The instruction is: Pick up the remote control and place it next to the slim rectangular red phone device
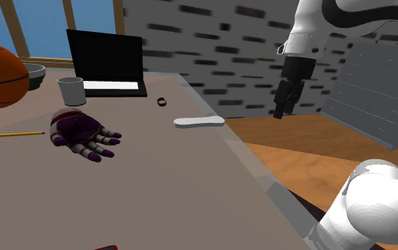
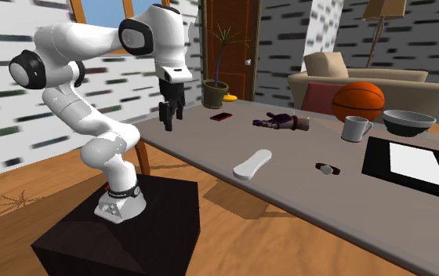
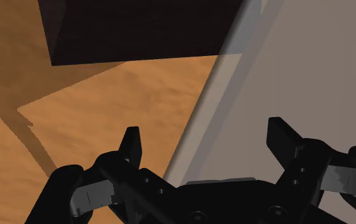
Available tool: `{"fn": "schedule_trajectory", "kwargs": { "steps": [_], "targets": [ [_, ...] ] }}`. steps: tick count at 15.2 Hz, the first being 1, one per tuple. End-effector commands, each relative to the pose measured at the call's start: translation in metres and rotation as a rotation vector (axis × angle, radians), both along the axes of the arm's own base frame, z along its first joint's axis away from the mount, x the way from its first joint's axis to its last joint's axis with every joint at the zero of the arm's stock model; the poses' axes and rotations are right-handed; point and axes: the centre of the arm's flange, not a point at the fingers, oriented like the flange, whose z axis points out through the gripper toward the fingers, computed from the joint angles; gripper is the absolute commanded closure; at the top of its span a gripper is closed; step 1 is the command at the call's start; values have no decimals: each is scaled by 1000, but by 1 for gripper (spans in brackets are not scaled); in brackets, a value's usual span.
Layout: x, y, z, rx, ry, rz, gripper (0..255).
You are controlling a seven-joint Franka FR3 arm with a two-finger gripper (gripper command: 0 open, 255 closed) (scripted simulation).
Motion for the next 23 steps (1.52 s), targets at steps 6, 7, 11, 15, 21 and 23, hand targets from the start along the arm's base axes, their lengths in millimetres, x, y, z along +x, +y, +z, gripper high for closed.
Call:
{"fn": "schedule_trajectory", "kwargs": {
  "steps": [6, 7, 11, 15, 21, 23],
  "targets": [
    [58, -12, -23, -15, -27, 221, 0],
    [70, -13, -28, -18, -32, 265, 0],
    [117, -12, -45, -30, -54, 442, 0],
    [164, -2, -61, -42, -76, 619, 0],
    [231, 27, -84, -60, -108, 885, 0],
    [251, 41, -92, -66, -119, 973, 0]
  ]
}}
